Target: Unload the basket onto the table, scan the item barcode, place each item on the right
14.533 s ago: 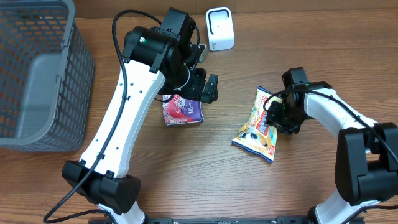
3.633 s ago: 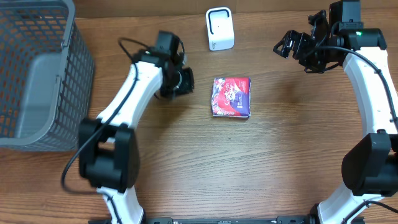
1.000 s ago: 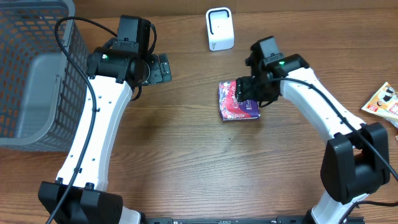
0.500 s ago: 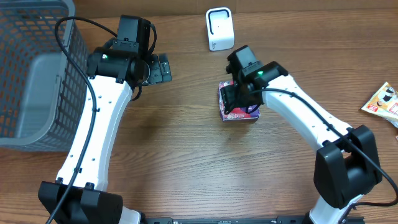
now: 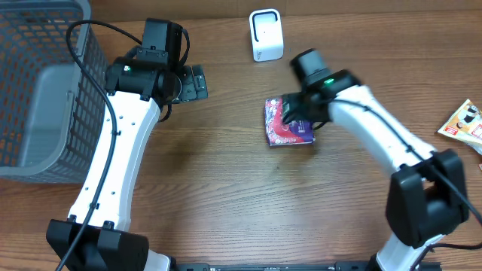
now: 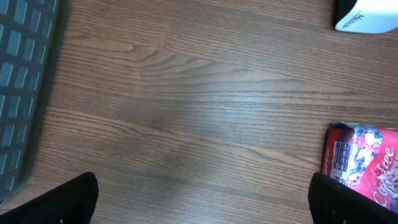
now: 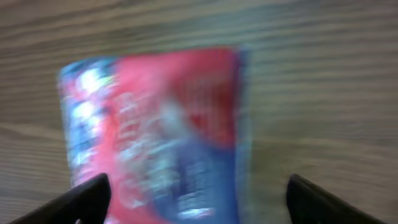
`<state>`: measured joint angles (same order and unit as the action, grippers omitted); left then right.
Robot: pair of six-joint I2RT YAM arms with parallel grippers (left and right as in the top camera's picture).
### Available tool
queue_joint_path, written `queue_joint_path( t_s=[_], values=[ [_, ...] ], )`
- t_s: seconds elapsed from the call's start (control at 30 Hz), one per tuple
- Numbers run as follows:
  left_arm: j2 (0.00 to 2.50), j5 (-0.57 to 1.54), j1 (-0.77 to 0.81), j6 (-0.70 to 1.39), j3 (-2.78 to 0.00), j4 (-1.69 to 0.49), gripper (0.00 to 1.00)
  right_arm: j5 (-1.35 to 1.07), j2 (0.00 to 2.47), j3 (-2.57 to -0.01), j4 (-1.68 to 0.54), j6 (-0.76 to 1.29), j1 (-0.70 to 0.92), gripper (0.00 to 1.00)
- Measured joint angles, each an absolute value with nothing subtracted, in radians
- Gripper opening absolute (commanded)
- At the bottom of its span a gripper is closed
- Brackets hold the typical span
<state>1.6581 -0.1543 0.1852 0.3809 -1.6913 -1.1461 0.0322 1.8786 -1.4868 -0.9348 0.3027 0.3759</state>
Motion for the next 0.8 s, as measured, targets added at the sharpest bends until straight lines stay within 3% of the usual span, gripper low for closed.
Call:
queue_joint_path(
  t_s=[0.03, 0.1, 0.17, 0.5, 0.8],
  values=[
    [1.658, -0.155, 0.185, 0.381, -1.691, -1.146, 0.99, 0.005, 1.879, -1.487, -0.935, 0.285, 0.34, 0.99],
    [1.658, -0.155, 0.185, 0.381, -1.691, -1.146, 1.0, -0.067, 1.879, -1.487, -0.935, 0.224, 0.263, 0.85],
    [1.658, -0.155, 0.185, 0.381, -1.691, -1.146, 1.0, -0.139, 1.879, -1.487, -0.936, 0.179, 0.21, 0.78],
    [1.658, -0.155, 0.185, 0.381, -1.691, -1.146, 1.0, -0.379, 1.879, -1.384, -0.792, 0.11, 0.175, 0.75],
    [1.658, -0.155, 0.185, 0.381, -1.691, -1.146, 1.0, -0.351, 1.879, -1.312, -0.76, 0.103, 0.229, 0.75]
  ],
)
